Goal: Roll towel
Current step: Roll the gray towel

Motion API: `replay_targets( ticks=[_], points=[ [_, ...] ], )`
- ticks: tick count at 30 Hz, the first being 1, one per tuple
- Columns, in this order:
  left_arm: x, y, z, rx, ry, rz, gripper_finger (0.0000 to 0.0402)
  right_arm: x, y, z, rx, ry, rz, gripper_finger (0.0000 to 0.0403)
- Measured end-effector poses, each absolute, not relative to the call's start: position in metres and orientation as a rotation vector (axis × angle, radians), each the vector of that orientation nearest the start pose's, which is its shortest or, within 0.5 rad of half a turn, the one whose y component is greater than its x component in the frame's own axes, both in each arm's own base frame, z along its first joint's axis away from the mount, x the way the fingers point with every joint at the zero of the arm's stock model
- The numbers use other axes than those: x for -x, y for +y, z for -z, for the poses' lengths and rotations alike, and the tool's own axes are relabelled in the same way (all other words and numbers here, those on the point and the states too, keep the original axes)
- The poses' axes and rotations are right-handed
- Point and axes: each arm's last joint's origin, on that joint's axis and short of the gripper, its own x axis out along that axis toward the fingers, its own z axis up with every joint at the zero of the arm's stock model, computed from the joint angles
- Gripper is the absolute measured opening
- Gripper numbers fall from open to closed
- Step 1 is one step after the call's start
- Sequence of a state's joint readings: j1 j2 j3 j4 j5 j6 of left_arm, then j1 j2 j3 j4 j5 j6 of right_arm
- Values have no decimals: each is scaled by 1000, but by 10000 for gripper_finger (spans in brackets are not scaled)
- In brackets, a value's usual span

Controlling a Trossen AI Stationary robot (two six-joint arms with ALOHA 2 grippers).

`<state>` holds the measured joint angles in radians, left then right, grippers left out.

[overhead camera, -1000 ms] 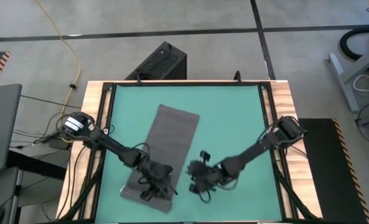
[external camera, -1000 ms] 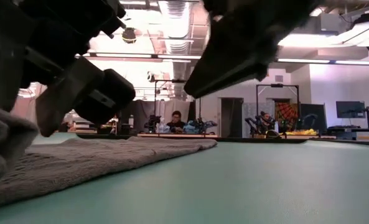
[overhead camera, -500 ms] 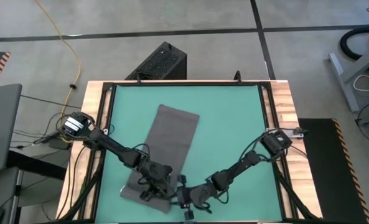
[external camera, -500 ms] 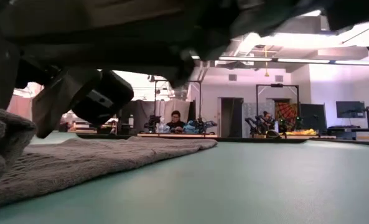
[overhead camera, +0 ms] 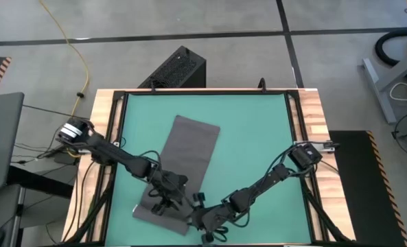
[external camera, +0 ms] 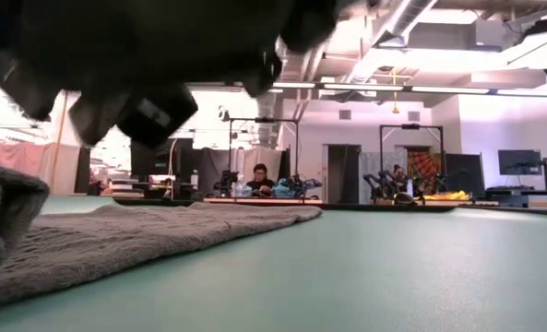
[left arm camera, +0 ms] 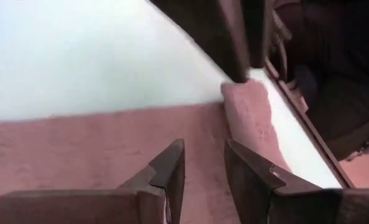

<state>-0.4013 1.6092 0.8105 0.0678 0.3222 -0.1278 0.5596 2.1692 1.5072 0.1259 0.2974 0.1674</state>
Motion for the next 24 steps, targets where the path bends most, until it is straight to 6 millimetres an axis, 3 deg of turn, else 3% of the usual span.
replay_targets(
  ticks=[4, 9, 13, 21, 24],
  points=[
    [-276, -125, -189, 44, 779, 608, 100, -411, 244, -173, 12, 470, -205, 117],
    [-258, -118, -214, 10, 763, 557, 100, -410, 227, -147, -76, 501, -130, 112],
    [-233, -120, -222, 26, 751, 544, 100, -404, 221, -138, -104, 495, -106, 102],
    [-176, -139, -192, 306, 608, 582, 100, -396, 210, -124, -173, 424, -47, 88],
    [-160, -144, -170, 357, 674, 547, 100, -395, 201, -117, -203, 445, -18, 82]
  ],
)
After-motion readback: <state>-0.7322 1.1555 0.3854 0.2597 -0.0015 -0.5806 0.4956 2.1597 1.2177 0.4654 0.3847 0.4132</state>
